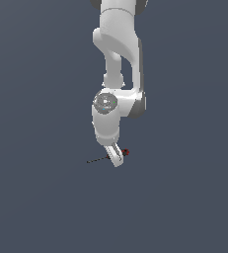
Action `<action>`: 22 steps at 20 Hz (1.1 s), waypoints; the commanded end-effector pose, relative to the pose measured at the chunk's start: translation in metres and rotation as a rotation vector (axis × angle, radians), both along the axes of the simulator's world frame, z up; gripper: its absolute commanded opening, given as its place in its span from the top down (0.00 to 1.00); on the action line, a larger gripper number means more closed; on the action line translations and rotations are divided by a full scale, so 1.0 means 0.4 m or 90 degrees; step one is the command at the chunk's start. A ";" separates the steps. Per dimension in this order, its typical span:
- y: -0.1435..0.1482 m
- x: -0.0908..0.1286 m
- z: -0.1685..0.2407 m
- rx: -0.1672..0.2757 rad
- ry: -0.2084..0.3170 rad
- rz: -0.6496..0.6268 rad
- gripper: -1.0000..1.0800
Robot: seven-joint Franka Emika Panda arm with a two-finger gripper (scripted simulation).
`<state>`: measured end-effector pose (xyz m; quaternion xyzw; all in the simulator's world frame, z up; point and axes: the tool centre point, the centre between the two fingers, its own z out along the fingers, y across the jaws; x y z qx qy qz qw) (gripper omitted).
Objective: Pick up the object and move it to a goal position.
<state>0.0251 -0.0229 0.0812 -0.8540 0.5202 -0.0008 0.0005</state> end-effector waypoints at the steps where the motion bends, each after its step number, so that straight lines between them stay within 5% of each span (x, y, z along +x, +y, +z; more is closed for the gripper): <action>1: -0.002 0.001 -0.012 0.000 0.000 -0.037 0.04; 22: -0.006 0.001 -0.086 0.000 0.001 -0.118 0.04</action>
